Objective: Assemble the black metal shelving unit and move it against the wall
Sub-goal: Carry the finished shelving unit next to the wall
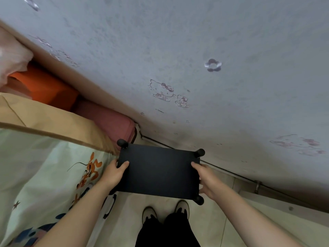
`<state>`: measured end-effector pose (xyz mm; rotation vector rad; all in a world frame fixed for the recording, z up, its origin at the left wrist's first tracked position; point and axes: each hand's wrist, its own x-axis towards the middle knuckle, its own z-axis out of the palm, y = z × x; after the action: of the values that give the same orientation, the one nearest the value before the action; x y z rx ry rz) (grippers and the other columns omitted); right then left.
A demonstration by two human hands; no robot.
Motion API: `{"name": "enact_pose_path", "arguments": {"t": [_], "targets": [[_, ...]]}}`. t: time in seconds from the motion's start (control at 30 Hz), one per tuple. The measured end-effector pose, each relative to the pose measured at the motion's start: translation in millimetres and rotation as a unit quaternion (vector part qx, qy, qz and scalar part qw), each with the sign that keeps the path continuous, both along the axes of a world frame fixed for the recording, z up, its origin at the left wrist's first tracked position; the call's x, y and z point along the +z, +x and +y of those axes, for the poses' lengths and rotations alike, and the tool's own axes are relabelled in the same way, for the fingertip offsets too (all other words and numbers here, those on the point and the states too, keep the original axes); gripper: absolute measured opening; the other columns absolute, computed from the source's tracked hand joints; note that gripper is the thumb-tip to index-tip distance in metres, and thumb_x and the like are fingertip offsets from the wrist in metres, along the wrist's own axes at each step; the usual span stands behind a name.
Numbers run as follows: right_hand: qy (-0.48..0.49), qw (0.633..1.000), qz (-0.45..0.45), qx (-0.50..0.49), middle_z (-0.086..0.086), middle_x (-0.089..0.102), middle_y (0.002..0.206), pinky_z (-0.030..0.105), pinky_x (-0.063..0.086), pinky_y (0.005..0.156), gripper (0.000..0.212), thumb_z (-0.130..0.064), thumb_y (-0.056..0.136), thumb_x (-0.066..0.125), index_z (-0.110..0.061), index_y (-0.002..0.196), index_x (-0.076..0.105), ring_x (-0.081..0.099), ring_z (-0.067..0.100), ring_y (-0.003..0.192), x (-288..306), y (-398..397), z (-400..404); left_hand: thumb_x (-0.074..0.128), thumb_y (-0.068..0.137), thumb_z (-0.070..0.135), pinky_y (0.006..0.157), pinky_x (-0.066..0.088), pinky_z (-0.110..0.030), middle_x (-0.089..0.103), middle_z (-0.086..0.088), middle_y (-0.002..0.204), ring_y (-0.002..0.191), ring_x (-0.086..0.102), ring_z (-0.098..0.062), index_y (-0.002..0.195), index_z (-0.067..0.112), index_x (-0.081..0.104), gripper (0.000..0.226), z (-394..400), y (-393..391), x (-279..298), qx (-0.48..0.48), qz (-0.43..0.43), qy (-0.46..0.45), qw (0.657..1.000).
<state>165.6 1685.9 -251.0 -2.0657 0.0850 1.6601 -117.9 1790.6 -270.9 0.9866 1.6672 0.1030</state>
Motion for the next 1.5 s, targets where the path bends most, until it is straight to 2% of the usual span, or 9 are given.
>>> {"name": "enact_pose_path", "arguments": {"t": [0.1, 0.27, 0.4, 0.67, 0.8, 0.93, 1.07, 1.27, 1.5], "targets": [[-0.009, 1.0, 0.015, -0.022, -0.003, 0.056, 0.108, 0.065, 0.04, 0.089, 0.034, -0.051, 0.098, 0.052, -0.025, 0.119, 0.05, 0.05, 0.031, 0.111, -0.9, 2.4, 10.9, 0.061, 0.098, 0.041, 0.097, 0.041, -0.034, 0.057, -0.007, 0.138, 0.126, 0.054, -0.028, 0.144, 0.013, 0.048, 0.055, 12.6, 7.7, -5.1, 0.013, -0.015, -0.001, 1.0], [-0.021, 0.998, 0.008, -0.054, -0.001, 0.057, 0.112, 0.048, 0.04, 0.066, 0.055, -0.066, 0.09, 0.051, -0.021, 0.122, 0.052, 0.052, 0.023, 0.09, -3.3, 0.9, 17.1, 0.063, 0.094, 0.05, 0.096, 0.041, -0.038, 0.054, -0.002, 0.131, 0.127, 0.052, -0.03, 0.146, 0.014, 0.044, 0.066, 23.7, 17.9, -10.7, 0.086, -0.015, -0.007, 0.996], [-0.027, 0.998, 0.004, -0.057, 0.002, 0.055, 0.117, 0.051, 0.041, 0.069, 0.059, -0.069, 0.089, 0.051, -0.021, 0.123, 0.052, 0.052, 0.028, 0.099, -1.5, 2.3, 21.8, 0.066, 0.094, 0.046, 0.094, 0.045, -0.041, 0.058, -0.003, 0.125, 0.111, 0.056, -0.027, 0.136, 0.016, 0.051, 0.054, 30.9, 24.9, -12.0, 0.098, -0.015, 0.009, 0.995], [-0.02, 0.996, -0.004, -0.081, 0.001, 0.057, 0.095, 0.05, 0.045, 0.057, 0.036, -0.054, 0.095, 0.055, -0.017, 0.093, 0.054, 0.054, 0.026, 0.08, 7.0, 11.4, 37.5, 0.066, 0.096, 0.036, 0.084, 0.045, -0.035, 0.059, -0.01, 0.126, 0.101, 0.056, -0.024, 0.133, 0.006, 0.051, 0.05, 70.3, 49.0, -8.9, 0.047, -0.027, 0.047, 0.997], [-0.025, 0.995, -0.002, -0.099, 0.005, 0.058, 0.104, 0.068, 0.046, 0.083, 0.046, -0.053, 0.094, 0.058, -0.01, 0.11, 0.056, 0.055, 0.032, 0.093, 4.7, 14.8, 44.2, 0.067, 0.096, 0.033, 0.093, 0.05, -0.04, 0.06, -0.014, 0.129, 0.111, 0.06, -0.031, 0.134, 0.004, 0.052, 0.05, 90.2, 55.7, -11.2, 0.038, -0.034, 0.05, 0.997], [-0.029, 0.995, -0.005, -0.1, 0.01, 0.055, 0.117, 0.074, 0.041, 0.091, 0.059, -0.054, 0.093, 0.06, -0.006, 0.127, 0.052, 0.052, 0.04, 0.109, 5.9, 14.3, 52.6, 0.069, 0.095, 0.032, 0.092, 0.051, -0.039, 0.061, -0.009, 0.126, 0.107, 0.061, -0.028, 0.138, 0.006, 0.051, 0.053, 103.3, 58.7, -12.2, 0.039, -0.045, 0.046, 0.997], [-0.028, 0.995, -0.01, -0.098, 0.014, 0.055, 0.126, 0.074, 0.042, 0.089, 0.057, -0.046, 0.093, 0.064, -0.004, 0.128, 0.05, 0.052, 0.042, 0.113, 7.3, 17.4, 55.5, 0.071, 0.094, 0.029, 0.098, 0.053, -0.046, 0.064, -0.012, 0.125, 0.108, 0.064, -0.031, 0.133, 0.006, 0.053, 0.049, 106.4, 62.2, -14.0, 0.041, -0.056, 0.037, 0.997], [-0.013, 0.998, -0.026, -0.06, 0.017, 0.056, 0.126, 0.072, 0.045, 0.086, 0.035, -0.016, 0.096, 0.062, -0.002, 0.126, 0.051, 0.053, 0.041, 0.114, 7.8, 20.9, 61.2, 0.073, 0.092, 0.025, 0.087, 0.054, -0.041, 0.066, -0.013, 0.118, 0.098, 0.066, -0.029, 0.124, 0.006, 0.056, 0.042, 113.2, 59.9, -16.3, 0.036, -0.046, 0.025, 0.998], [-0.014, 0.999, -0.05, -0.007, 0.02, 0.055, 0.125, 0.062, 0.051, 0.067, 0.038, 0.006, 0.094, 0.052, -0.004, 0.131, 0.045, 0.054, 0.04, 0.11, 1.0, 16.3, 60.8, 0.074, 0.09, 0.014, 0.105, 0.048, -0.053, 0.054, -0.019, 0.139, 0.12, 0.058, -0.038, 0.14, 0.004, 0.043, 0.06, 111.4, 49.7, -20.9, 0.051, -0.041, 0.037, 0.997]]}}
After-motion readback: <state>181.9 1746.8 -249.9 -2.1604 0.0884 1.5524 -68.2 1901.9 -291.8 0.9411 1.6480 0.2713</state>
